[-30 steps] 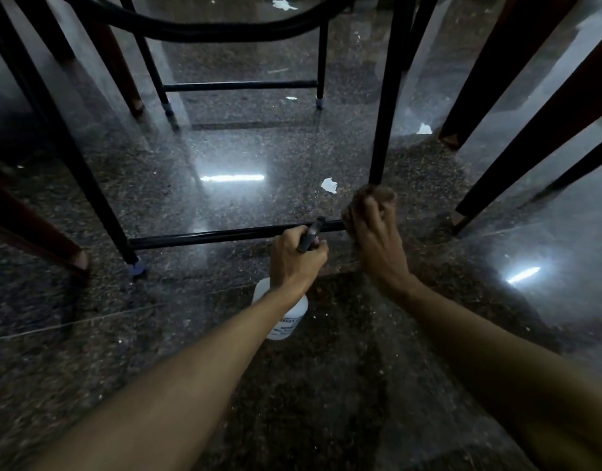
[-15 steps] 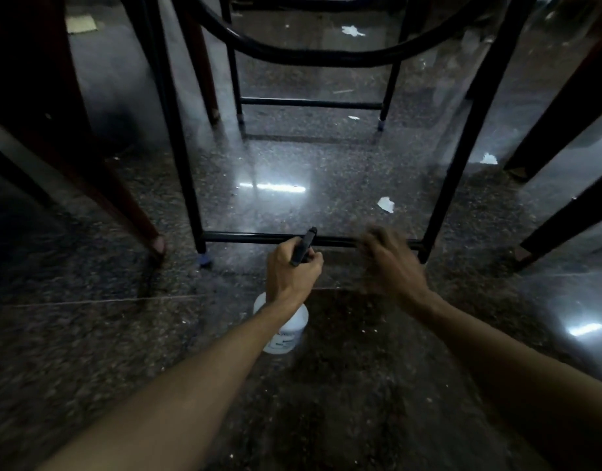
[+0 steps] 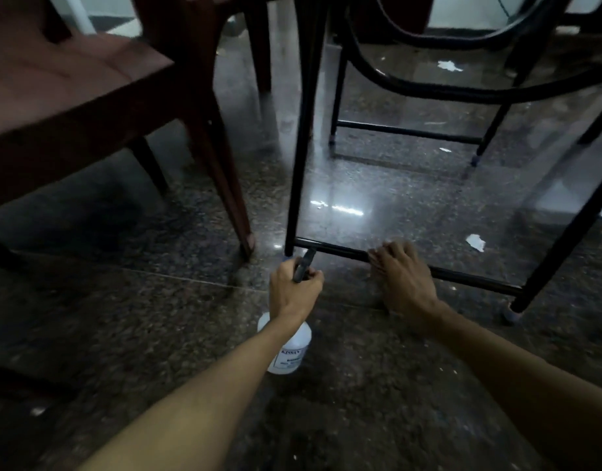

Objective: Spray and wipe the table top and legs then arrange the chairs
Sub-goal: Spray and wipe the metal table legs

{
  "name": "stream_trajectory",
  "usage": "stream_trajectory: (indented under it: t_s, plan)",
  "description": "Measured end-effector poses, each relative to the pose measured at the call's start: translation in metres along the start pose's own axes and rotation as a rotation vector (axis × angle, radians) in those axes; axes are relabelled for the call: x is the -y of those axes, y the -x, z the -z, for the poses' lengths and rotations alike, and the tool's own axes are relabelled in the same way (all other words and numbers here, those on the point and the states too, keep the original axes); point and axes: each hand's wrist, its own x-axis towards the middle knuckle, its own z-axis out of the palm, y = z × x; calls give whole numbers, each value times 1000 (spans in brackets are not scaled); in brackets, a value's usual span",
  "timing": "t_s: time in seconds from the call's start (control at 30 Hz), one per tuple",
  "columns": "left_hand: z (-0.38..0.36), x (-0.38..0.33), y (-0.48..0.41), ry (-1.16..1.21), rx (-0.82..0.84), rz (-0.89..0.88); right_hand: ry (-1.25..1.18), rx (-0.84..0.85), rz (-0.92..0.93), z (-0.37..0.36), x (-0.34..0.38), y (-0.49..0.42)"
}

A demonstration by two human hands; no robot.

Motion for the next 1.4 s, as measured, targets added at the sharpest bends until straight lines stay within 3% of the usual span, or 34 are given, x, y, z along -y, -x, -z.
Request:
stream_trajectory:
  t_s: [0.1,0.23,0.33,0.47,0.57,0.7,0.8,0.97,1.03,1.17,1.3,1.37,1.4]
  plan:
    - [9,8,-13,-21,-53,46,-106,36,-43,-11,39,-28]
    - [23,16,-29,-69,-96,116,-373,34,102,-25,106,-74]
    - [35,23,-35,-57,-108,95,-598,-69,-44,-27,122,-87]
    - [54,28,-43,-73,-152,38,-519,-84,-28,-31,145,-81]
    - [63,24,-41,-83,-155,-14,-489,-32,120,-17,137,-80]
    - [73,8,-47,-29,-177,-81,-525,-393,211,42,125,-101]
    - [77,-15,-53,9,-204,-118,-298,-583,301,76,131,-129]
    - [84,-46,-54,53,-203,-236,272,-258,608,43,121,-104]
    - [85,-53,-55,63,-208,-268,236,-248,628,47,119,-107]
    - [86,-60,-57,73,-232,-272,24,-448,376,101,123,-135]
    - [93,-75,-54,106,-205,-310,120,-375,604,101,104,-120]
    - [99,-90,-52,151,-161,-323,-30,-380,520,108,94,-105]
    - [103,-99,-52,179,-138,-329,-215,-415,405,119,92,-101]
